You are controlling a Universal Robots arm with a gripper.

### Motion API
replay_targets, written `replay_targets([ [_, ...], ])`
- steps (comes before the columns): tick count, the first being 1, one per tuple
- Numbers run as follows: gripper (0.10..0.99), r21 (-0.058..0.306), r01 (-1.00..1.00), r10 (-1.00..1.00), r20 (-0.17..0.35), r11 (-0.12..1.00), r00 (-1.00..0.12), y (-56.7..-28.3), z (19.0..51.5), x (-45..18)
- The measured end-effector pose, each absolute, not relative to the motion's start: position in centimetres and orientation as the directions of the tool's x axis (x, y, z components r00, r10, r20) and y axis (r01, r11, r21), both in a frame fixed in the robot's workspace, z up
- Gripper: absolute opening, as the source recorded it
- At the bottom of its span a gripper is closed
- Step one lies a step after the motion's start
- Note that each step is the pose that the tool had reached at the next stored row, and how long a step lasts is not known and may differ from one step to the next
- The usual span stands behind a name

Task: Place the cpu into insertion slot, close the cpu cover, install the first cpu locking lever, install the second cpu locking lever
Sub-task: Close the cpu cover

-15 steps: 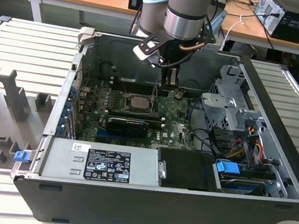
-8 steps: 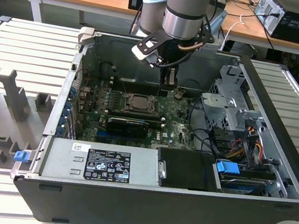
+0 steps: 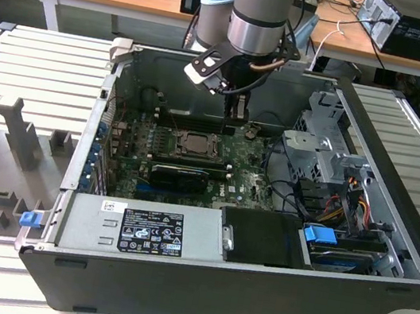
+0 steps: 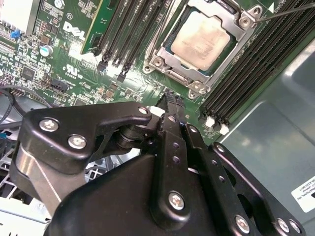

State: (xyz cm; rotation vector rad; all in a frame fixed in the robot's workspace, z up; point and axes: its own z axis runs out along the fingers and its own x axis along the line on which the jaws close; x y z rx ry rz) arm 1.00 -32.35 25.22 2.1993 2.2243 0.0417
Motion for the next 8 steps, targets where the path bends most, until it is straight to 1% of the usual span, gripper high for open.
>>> replay_targets([
  [8, 0.106, 0.028, 1.0, 1.0, 0.009, 0.011, -0.011, -32.35, 25.22, 0.42],
])
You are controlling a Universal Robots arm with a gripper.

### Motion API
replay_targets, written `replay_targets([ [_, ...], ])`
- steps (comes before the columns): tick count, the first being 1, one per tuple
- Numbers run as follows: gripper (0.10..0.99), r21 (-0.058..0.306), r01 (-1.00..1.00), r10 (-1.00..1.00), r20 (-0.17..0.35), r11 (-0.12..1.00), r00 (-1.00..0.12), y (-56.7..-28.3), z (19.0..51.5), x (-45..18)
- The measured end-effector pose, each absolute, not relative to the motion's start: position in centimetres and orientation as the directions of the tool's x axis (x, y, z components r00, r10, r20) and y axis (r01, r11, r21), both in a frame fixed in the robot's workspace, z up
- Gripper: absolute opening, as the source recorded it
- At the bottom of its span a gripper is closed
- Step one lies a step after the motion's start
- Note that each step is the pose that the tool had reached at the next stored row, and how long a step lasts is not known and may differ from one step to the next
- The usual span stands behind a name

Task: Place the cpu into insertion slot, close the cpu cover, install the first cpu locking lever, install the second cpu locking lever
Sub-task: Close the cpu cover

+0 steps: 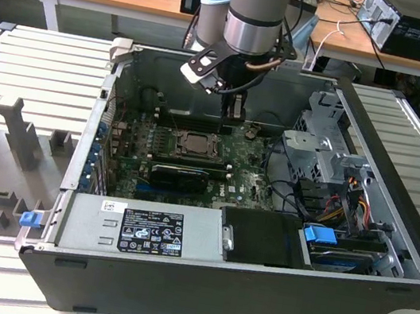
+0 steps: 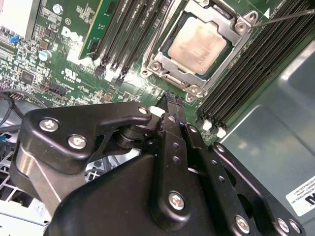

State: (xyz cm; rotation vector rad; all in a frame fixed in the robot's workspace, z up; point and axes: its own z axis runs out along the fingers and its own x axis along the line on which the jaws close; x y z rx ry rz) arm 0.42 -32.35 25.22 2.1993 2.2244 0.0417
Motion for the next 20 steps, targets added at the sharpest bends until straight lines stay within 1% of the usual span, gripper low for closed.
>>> replay_targets([
  [6, 0.106, 0.028, 1.0, 1.0, 0.009, 0.013, -0.013, -32.4, 24.9, -0.1],
  [12, 0.106, 0.028, 0.999, 0.999, 0.011, 0.03, -0.03, -32.4, 23.5, -0.9],
  [20, 0.106, 0.027, 0.999, 0.999, 0.014, 0.037, -0.038, -32.4, 23.2, -2.9],
])
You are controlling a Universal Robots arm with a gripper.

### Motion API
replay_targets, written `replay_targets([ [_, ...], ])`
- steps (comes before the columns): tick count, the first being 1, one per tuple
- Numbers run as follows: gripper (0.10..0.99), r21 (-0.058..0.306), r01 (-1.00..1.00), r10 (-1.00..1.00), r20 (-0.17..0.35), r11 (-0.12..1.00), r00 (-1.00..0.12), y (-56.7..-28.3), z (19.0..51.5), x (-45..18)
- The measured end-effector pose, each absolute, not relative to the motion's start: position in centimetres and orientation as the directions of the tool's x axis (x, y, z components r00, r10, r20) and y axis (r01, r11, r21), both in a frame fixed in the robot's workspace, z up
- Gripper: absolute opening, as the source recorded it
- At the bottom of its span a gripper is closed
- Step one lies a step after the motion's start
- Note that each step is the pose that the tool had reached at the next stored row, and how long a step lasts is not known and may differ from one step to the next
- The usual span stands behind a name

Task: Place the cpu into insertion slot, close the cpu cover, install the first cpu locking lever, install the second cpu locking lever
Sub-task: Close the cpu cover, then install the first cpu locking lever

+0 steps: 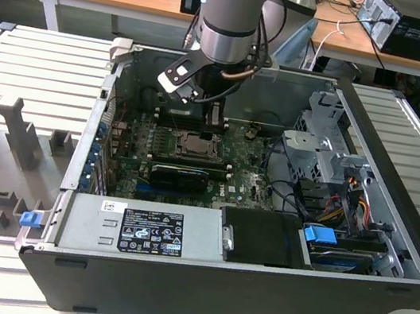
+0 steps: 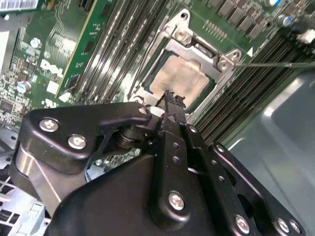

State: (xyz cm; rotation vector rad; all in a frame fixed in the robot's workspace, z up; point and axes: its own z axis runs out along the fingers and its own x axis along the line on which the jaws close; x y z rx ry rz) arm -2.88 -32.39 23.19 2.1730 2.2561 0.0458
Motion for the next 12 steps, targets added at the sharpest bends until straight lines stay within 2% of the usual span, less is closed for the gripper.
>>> replay_targets([
  [12, 0.106, 0.027, 0.999, 0.999, 0.017, 0.038, -0.038, -32.4, 23.2, -4.3],
])
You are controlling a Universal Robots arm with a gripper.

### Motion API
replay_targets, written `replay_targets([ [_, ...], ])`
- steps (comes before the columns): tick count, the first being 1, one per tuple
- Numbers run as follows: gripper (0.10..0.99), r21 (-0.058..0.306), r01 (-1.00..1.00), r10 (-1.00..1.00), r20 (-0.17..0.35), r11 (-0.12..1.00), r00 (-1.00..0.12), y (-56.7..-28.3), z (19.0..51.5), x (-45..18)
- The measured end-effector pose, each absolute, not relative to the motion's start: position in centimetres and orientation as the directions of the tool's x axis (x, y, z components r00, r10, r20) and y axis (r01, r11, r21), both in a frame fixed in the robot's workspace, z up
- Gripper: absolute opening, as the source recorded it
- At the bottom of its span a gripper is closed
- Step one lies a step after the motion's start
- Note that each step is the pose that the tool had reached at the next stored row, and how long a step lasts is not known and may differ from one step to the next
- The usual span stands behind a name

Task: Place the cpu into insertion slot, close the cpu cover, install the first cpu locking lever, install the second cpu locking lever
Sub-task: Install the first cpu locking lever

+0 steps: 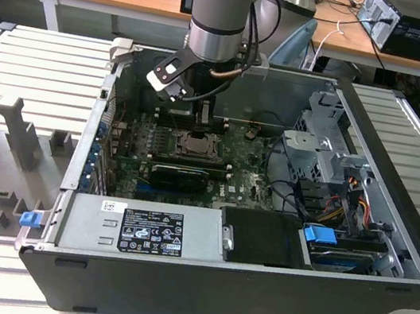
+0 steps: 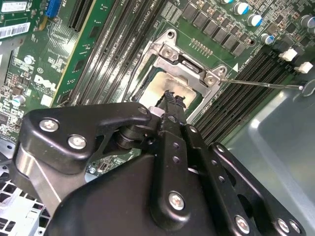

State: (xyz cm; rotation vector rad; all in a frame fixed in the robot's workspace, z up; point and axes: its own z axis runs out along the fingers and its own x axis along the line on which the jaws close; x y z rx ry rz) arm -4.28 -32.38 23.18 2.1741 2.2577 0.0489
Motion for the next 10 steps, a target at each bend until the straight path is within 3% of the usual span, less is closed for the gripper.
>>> replay_targets([
  [10, 0.106, 0.027, 0.999, 0.999, 0.017, 0.037, -0.038, -32.38, 23.55, -4.28],
])
